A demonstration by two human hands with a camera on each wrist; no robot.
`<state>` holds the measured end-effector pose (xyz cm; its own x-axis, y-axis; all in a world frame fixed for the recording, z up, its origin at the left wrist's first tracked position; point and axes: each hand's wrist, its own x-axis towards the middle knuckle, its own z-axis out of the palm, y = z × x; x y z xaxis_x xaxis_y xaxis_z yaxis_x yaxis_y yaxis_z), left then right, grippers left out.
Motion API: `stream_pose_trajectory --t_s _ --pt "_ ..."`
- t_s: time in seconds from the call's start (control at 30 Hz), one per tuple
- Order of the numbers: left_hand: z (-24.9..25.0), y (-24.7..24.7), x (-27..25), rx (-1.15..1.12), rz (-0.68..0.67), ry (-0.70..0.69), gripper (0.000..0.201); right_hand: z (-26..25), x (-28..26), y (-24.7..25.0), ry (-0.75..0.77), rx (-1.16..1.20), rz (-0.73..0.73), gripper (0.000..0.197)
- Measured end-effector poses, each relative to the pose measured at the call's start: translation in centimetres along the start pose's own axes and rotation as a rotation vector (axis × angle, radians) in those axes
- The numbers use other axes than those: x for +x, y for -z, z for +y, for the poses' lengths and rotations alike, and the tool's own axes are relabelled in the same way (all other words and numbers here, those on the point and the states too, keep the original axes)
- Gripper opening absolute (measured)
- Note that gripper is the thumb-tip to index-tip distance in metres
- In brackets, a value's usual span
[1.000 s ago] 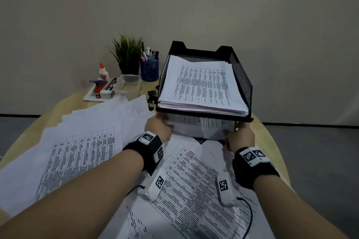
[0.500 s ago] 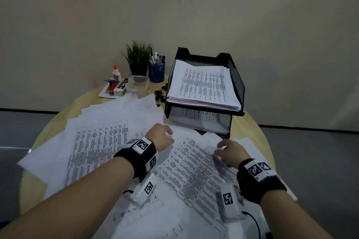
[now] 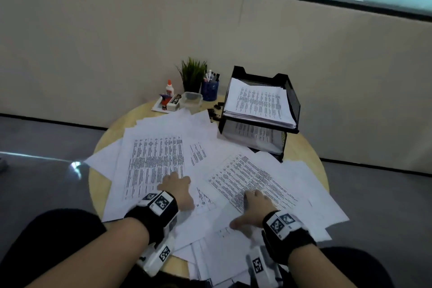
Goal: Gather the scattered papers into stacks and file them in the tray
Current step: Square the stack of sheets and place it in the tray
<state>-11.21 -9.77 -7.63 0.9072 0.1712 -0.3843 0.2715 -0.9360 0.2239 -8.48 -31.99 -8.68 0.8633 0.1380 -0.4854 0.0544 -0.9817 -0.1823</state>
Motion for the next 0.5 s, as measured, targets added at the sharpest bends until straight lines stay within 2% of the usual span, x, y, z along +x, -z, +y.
stream_pose_trajectory --t_s 0.07,0.17,0.23,0.4,0.5 --pt "-0.5 -0.6 -1.0 0.025 -0.013 0.04 0.073 -0.4 -0.5 -0.6 -0.009 -0.026 -0.001 0.105" --pt "-1.2 -1.6 -2.1 -0.025 -0.044 0.06 0.093 -0.5 -0.9 -0.9 -0.004 -0.026 0.022 0.086" --pt "-1.5 -2.4 -2.4 -0.077 -0.072 0.044 0.099 -0.6 -1.1 -1.0 0.003 -0.044 0.031 0.072" --pt "-2.2 -2.6 -2.7 -0.071 0.01 -0.008 0.085 -1.0 -1.8 -1.9 0.008 -0.092 0.164 0.041" --pt "-3.5 -2.0 -2.5 -0.142 0.038 -0.022 0.077 -0.6 -1.6 -1.9 0.042 -0.078 0.196 0.028"
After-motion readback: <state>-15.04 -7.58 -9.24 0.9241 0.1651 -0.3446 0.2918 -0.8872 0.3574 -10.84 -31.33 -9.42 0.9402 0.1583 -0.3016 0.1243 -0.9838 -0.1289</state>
